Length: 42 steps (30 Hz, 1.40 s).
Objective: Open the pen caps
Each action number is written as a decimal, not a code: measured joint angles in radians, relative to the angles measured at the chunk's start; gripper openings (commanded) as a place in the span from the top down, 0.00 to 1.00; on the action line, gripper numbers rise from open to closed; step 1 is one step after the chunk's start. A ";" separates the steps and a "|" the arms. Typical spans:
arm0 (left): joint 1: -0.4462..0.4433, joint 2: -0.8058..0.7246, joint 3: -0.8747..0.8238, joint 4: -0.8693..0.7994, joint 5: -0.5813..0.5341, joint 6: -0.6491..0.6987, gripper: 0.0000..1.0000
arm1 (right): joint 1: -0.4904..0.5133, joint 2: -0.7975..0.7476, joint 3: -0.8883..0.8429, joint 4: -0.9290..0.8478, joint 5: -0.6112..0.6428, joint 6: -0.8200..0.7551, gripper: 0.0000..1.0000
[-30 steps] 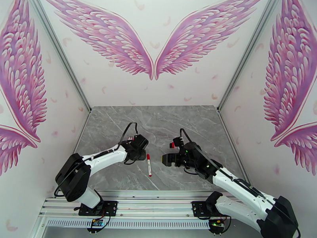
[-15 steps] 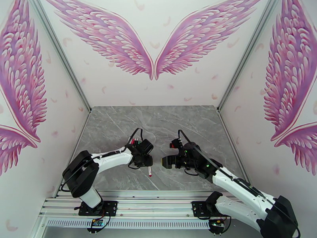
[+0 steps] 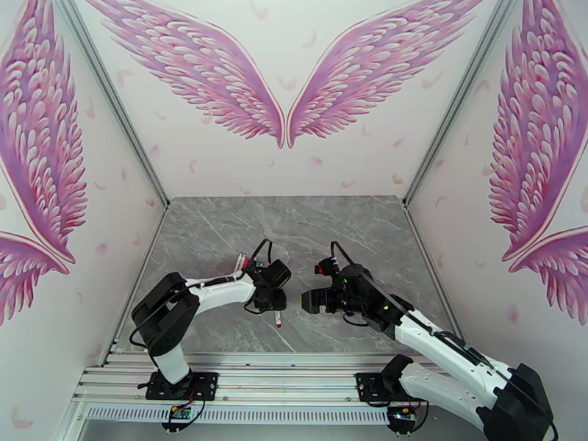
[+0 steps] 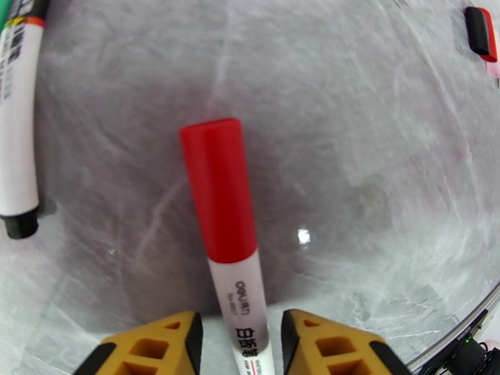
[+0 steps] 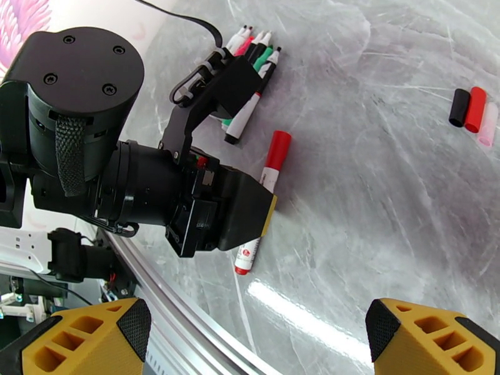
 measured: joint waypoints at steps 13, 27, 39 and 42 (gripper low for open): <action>-0.020 0.022 0.028 -0.037 -0.072 0.014 0.78 | 0.000 0.024 -0.002 0.003 0.032 0.009 0.04; -0.008 -0.239 -0.069 0.098 -0.020 0.244 0.87 | -0.001 0.164 -0.055 0.212 0.027 0.266 0.31; 0.029 -0.380 -0.188 0.198 0.246 0.454 0.86 | -0.034 0.257 0.010 0.320 -0.103 0.355 0.40; 0.029 -0.387 -0.188 0.219 0.307 0.476 0.86 | -0.034 0.280 0.039 0.339 -0.143 0.354 0.42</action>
